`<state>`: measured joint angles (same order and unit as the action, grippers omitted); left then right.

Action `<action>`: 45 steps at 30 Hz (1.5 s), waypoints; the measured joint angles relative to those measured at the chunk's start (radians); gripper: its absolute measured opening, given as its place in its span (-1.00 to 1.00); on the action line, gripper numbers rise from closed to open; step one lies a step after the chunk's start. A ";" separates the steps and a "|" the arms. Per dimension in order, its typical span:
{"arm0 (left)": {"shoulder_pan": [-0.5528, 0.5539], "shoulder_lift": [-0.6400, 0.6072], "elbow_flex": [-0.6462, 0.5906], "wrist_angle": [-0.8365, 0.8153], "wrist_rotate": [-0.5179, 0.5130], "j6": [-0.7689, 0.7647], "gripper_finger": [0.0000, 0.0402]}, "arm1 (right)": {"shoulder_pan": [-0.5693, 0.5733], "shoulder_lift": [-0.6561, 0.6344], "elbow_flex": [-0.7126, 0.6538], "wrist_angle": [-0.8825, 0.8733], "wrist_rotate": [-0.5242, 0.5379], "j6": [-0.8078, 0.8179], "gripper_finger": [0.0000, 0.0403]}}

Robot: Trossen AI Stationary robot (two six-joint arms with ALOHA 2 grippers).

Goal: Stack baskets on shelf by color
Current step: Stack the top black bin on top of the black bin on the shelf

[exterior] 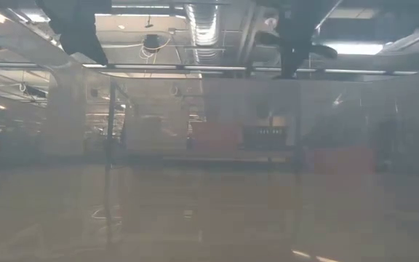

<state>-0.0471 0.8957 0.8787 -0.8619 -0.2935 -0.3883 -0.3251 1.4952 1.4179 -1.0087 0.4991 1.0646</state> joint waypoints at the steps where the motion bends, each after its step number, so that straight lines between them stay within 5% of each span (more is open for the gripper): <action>1: 0.000 0.000 0.000 0.000 0.000 0.000 -1.00 | -0.008 0.000 -0.008 0.011 0.000 0.001 -0.99; 24: 0.000 0.000 0.000 0.000 -0.001 0.002 -1.00 | -0.031 0.069 -0.062 0.239 0.124 -0.123 -0.99; 32: 0.000 0.000 0.000 -0.003 -0.001 0.001 -1.00 | -0.011 0.180 -0.056 0.262 0.043 -0.123 -0.99; 45: 0.000 0.000 0.000 -0.003 0.001 0.002 -1.00 | -0.036 0.120 -0.056 0.234 -0.010 -0.175 -0.81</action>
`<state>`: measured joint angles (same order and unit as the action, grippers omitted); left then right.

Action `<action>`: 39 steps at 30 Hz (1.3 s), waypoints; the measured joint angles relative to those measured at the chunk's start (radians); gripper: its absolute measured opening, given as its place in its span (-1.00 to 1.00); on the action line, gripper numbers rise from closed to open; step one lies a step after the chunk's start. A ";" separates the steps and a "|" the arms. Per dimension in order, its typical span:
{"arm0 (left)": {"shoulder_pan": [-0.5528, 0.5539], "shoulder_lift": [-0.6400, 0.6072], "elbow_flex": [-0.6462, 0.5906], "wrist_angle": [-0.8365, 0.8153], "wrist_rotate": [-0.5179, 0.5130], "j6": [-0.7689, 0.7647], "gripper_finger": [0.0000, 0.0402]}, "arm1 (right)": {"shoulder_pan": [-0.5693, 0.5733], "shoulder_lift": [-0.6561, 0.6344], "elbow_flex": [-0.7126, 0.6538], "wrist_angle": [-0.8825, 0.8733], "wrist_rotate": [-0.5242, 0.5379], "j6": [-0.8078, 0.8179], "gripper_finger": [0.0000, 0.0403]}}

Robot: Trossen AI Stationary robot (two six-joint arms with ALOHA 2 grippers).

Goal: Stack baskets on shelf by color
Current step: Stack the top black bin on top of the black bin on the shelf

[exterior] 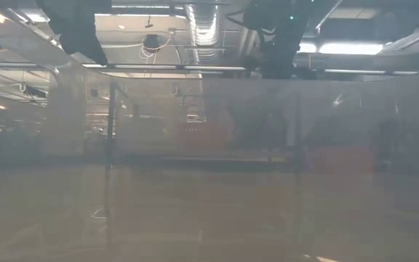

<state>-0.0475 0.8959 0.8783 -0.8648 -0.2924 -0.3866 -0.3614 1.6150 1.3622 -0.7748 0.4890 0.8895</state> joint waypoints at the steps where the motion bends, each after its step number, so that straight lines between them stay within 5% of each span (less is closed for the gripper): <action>1: 0.000 0.000 0.000 0.000 0.000 0.000 -1.00 | 0.000 -0.004 0.000 -0.006 0.000 -0.001 -0.76; 16: 0.000 0.000 0.000 0.001 0.000 0.000 -1.00 | 0.002 -0.022 0.000 0.013 -0.029 0.000 -0.38; 26: 0.000 0.000 0.000 0.001 0.009 -0.001 -1.00 | 0.146 -0.036 0.041 -0.022 -0.415 -0.172 -0.70; 30: 0.000 0.000 0.000 0.001 0.009 -0.001 -1.00 | 0.246 -0.009 0.039 -0.182 -0.358 -0.187 -0.95; 39: 0.000 0.000 0.000 0.002 0.010 -0.002 -1.00 | 0.300 0.065 0.039 -0.251 -0.204 -0.180 -0.97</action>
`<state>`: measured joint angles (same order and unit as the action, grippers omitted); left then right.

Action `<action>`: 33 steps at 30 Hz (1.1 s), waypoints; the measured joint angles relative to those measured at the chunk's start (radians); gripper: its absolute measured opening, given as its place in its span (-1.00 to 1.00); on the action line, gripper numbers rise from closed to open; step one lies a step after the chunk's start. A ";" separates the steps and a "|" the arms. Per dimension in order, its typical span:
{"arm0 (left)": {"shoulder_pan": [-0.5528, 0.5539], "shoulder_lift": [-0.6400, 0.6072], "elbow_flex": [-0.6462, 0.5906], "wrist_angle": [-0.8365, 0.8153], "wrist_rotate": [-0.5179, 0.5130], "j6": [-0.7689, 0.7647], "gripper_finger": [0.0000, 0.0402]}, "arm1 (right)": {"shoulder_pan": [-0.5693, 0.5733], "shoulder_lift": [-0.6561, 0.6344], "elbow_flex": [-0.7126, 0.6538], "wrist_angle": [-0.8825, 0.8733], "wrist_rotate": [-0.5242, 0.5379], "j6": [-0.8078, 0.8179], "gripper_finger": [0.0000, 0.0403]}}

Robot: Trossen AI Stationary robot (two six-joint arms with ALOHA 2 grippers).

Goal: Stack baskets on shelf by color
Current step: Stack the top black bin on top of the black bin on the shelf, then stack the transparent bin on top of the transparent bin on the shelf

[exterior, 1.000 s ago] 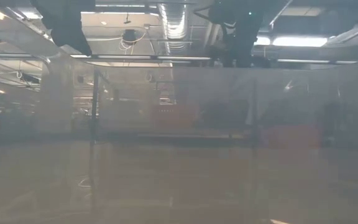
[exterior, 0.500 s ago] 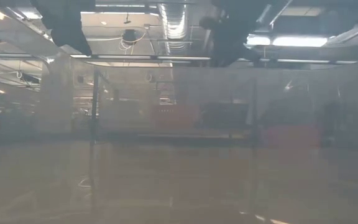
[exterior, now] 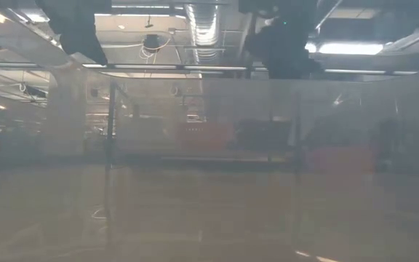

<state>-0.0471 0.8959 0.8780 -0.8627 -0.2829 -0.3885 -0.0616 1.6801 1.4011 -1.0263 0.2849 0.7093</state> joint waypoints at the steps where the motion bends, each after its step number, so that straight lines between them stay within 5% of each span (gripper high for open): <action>1: 0.000 0.000 0.000 0.000 0.000 0.000 -1.00 | 0.000 0.015 0.003 0.010 0.006 -0.004 -0.97; 11: 0.000 0.000 0.000 0.000 0.006 -0.027 -1.00 | -0.037 0.143 0.002 0.045 -0.004 -0.097 -0.99; 26: 0.000 0.000 0.000 0.000 0.008 -0.027 -1.00 | -0.127 0.107 0.002 0.100 0.026 -0.247 -0.99; 33: 0.000 0.000 0.000 0.000 0.008 -0.038 -1.00 | -0.047 0.109 0.056 0.088 -0.198 -0.237 -0.99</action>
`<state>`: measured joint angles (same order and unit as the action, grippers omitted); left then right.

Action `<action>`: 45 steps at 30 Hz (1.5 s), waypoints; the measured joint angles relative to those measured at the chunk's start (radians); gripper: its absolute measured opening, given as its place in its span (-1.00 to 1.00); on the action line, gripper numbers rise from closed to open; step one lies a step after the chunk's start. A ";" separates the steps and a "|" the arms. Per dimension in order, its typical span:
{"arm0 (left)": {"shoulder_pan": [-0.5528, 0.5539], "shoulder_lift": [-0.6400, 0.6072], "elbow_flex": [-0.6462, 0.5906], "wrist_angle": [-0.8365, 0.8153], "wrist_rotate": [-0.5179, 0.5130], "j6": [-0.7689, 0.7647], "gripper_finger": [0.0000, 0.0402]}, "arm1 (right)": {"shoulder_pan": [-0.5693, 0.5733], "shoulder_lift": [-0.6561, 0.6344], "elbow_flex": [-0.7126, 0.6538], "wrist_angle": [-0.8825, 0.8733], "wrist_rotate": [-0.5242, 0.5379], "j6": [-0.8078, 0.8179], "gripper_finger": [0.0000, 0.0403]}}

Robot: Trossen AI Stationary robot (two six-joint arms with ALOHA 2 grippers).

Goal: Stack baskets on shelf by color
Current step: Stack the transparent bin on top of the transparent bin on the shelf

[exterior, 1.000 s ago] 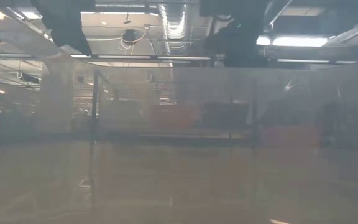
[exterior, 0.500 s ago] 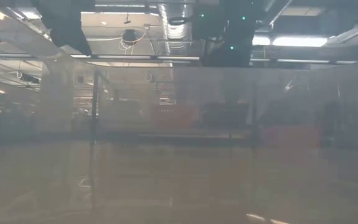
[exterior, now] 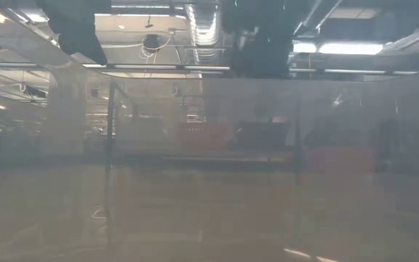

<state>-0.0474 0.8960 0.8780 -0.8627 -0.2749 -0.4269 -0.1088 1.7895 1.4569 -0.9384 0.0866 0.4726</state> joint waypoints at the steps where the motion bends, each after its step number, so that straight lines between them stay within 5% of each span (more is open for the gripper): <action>1: 0.000 0.000 0.000 0.000 0.000 0.000 -1.00 | 0.024 0.000 0.022 -0.015 -0.028 -0.001 -0.99; 9: 0.000 0.000 0.000 0.000 0.019 0.022 -1.00 | 0.177 -0.004 0.185 -0.082 -0.065 0.189 -0.97; 18: 0.000 0.000 0.000 -0.001 0.046 0.081 -1.00 | 0.291 -0.002 0.199 -0.064 -0.224 0.441 -0.87; 30: 0.000 0.000 0.000 -0.001 0.087 0.131 -1.00 | 0.456 0.028 0.200 0.015 -0.222 0.633 -0.66; 36: 0.000 0.000 0.000 -0.008 0.087 0.165 -1.00 | 0.505 0.122 0.200 0.036 -0.254 0.634 -0.38; 45: 0.000 0.001 0.000 -0.018 0.087 0.099 -1.00 | 0.527 0.270 0.199 0.089 -0.446 0.427 -0.08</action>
<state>-0.0471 0.8969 0.8780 -0.8803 -0.1881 -0.3275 0.4181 2.0598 1.6558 -0.8492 -0.3598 0.8998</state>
